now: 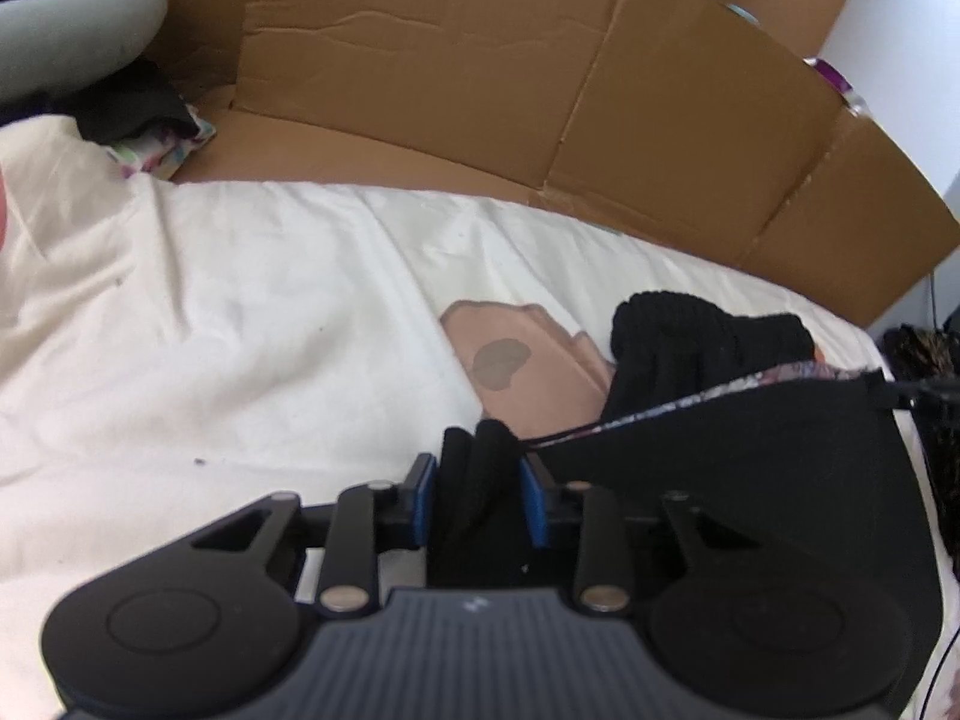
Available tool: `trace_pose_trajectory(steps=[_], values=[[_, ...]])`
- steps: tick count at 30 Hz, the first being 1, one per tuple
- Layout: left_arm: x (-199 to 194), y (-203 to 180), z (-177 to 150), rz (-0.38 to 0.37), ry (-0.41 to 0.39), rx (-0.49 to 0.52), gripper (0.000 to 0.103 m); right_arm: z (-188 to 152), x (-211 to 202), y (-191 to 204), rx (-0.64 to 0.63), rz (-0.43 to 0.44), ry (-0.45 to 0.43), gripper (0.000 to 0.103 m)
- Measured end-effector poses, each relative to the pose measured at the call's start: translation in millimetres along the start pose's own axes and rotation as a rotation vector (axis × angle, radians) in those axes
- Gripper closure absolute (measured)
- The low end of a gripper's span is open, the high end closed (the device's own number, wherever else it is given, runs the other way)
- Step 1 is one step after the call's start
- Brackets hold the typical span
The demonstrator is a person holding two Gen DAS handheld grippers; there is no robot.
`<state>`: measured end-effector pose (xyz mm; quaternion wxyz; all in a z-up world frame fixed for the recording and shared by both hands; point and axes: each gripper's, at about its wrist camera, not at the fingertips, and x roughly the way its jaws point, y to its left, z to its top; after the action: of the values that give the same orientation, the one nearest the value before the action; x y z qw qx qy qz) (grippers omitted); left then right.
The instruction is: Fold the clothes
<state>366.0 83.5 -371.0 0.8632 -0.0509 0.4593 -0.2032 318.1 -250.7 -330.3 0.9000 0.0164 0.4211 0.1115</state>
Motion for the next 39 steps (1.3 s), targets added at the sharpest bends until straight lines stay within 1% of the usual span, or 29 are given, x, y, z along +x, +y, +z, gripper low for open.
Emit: trace_pose_trajectory(steps=[1,2,3,8,10,12,17,26,34,39], values=[[1,-2,0,0.003,0.000,0.011,0.080,0,-1,-1,0.003,0.002,-0.004,0.094],[2,-4,0,0.007,0.001,0.022,0.088,1,-3,-1,0.003,0.003,-0.008,0.094],[3,-6,1,0.010,0.001,0.033,0.091,2,-5,-1,0.002,0.005,-0.012,0.094],[-14,-11,-1,0.042,-0.055,0.035,0.094,4,-16,-1,0.014,0.011,-0.034,0.094],[-27,-10,1,0.035,-0.096,0.020,0.094,4,-21,-1,0.021,0.012,-0.045,0.094],[-39,-12,6,0.029,-0.128,0.030,0.094,5,-27,-2,0.026,0.012,-0.057,0.094],[-50,-20,23,0.020,-0.172,0.047,0.094,9,-39,-8,0.044,0.011,-0.085,0.094],[-40,-33,45,0.060,-0.170,0.086,0.096,15,-41,-16,0.068,-0.003,-0.106,0.095],[-18,-41,50,0.111,-0.127,0.120,0.096,17,-27,-23,0.070,-0.025,-0.076,0.095],[-8,-42,56,0.115,-0.126,0.114,0.096,19,-19,-28,0.082,-0.041,-0.064,0.095]])
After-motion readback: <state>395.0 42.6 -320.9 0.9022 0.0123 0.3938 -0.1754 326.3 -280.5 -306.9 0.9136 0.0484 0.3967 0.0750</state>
